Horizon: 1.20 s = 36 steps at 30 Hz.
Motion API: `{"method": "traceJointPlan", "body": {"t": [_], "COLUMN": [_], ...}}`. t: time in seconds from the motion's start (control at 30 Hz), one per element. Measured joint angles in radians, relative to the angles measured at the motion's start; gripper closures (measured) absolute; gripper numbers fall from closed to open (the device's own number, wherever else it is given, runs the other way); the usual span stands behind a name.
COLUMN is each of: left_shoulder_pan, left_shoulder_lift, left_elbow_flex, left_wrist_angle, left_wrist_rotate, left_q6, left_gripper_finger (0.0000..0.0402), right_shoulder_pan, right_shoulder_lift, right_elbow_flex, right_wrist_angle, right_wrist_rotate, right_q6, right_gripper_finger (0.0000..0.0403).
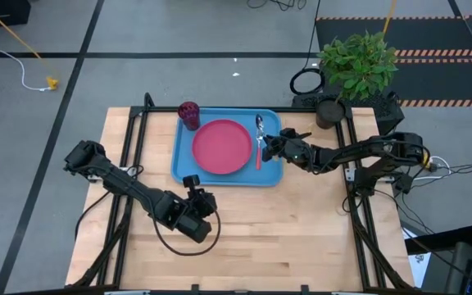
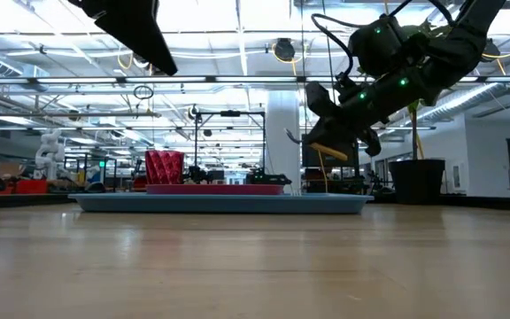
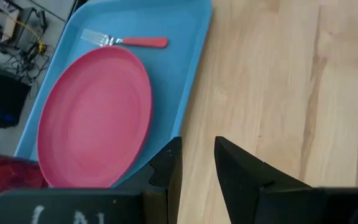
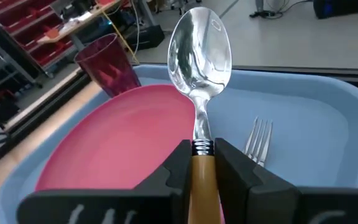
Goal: Pick and place plate/cup/fork/spoon on tray
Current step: Put the yellow spoon on the blue tray to the right of the pink fork
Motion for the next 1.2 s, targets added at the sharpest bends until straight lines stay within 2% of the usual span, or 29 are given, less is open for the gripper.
{"method": "traceJointPlan", "body": {"t": [0.3, 0.4, 0.73, 0.8, 0.97, 1.2], "left_shoulder_pan": [0.007, 0.016, 0.021, 0.024, 0.026, 0.025], "left_shoulder_lift": [0.0, 0.0, 0.0, 0.0, 0.001, 0.001], "left_elbow_flex": [0.0, 0.0, 0.0, 0.0, 0.0, 0.0], "left_wrist_angle": [0.062, 0.074, 0.081, 0.098, 0.18, 0.256], "left_wrist_rotate": [0.0, 0.0, 0.002, 0.003, 0.003, 0.008], "left_q6": [0.078, 0.083, 0.08, 0.087, 0.148, 0.214], "left_gripper_finger": [0.0305, 0.0305, 0.0305, 0.0305, 0.0305, 0.0305], "right_shoulder_pan": [0.042, 0.071, 0.238, 0.253, 0.257, 0.18], "right_shoulder_lift": [0.0, 0.0, 0.014, 0.035, 0.105, 0.176], "right_elbow_flex": [0.0, 0.0, 0.005, 0.017, 0.087, 0.158], "right_wrist_angle": [-0.025, -0.03, -0.077, -0.079, -0.091, -0.267], "right_wrist_rotate": [0.003, 0.041, 0.368, 0.402, 0.421, 0.446], "right_q6": [0.005, 0.027, 0.188, 0.192, 0.185, 0.269], "right_gripper_finger": [0.0364, 0.0364, 0.0364, 0.0364, 0.0364, 0.0364]}}
